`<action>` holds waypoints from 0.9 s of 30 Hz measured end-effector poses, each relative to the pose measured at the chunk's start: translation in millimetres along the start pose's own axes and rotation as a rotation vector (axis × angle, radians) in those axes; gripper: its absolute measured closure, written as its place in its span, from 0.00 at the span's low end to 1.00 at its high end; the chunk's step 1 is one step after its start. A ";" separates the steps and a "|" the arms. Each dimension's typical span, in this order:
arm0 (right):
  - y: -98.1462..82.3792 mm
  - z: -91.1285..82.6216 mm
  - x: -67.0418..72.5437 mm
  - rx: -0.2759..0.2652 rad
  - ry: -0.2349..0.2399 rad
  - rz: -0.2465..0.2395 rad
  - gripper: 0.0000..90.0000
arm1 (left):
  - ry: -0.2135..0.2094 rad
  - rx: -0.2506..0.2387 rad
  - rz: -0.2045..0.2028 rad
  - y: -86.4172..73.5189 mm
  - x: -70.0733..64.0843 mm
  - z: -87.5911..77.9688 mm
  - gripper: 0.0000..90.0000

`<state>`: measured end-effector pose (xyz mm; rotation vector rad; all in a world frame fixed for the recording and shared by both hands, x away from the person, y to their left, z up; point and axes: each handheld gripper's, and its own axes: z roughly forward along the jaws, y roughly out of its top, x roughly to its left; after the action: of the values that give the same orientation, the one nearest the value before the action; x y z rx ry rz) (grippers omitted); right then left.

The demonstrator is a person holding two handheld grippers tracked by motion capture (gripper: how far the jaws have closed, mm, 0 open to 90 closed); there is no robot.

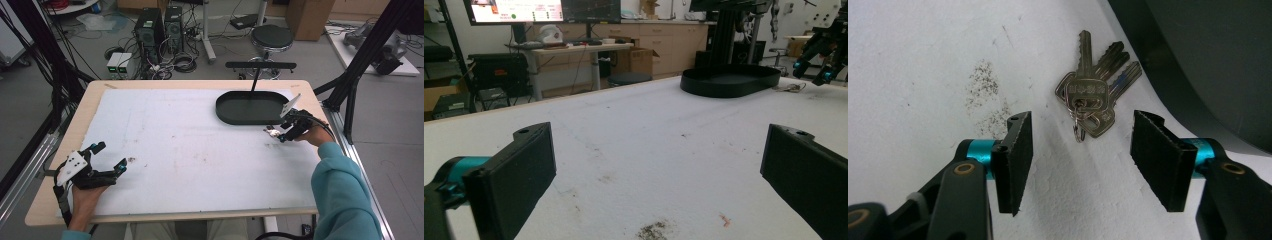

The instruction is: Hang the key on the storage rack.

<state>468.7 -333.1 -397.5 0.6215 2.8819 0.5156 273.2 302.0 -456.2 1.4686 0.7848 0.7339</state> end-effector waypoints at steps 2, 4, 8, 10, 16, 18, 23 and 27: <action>0.4 1.6 -1.0 0.005 -0.001 -0.004 0.53 | -0.001 0.000 -0.001 0.0 -0.1 0.0 0.02; 0.4 2.2 -1.6 0.015 0.006 -0.002 0.57 | -0.001 0.000 0.000 0.0 0.0 -0.1 0.02; 0.5 3.1 -2.5 0.026 0.002 -0.023 0.67 | -0.005 0.000 0.001 0.0 -0.1 -0.1 0.02; 0.7 3.2 -2.2 0.033 0.006 -0.018 0.70 | -0.003 -0.001 0.000 0.0 0.0 -0.1 0.02; 2.8 4.4 -1.4 0.044 0.011 -0.029 0.79 | -0.003 -0.001 0.000 0.0 0.0 -0.1 0.02; 3.5 5.3 -1.5 0.048 0.014 -0.034 0.81 | -0.004 0.000 0.002 0.0 0.1 -0.2 0.02; 4.2 6.0 -0.7 0.053 0.010 -0.042 0.86 | -0.004 0.000 0.003 0.0 0.1 -0.2 0.02; 4.6 5.4 -0.6 0.055 0.004 -0.046 0.89 | -0.005 -0.001 0.001 0.0 0.0 -0.2 0.02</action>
<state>472.0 -327.8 -400.9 0.5617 2.9155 0.4330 273.0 302.1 -456.2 1.4698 0.7800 0.7307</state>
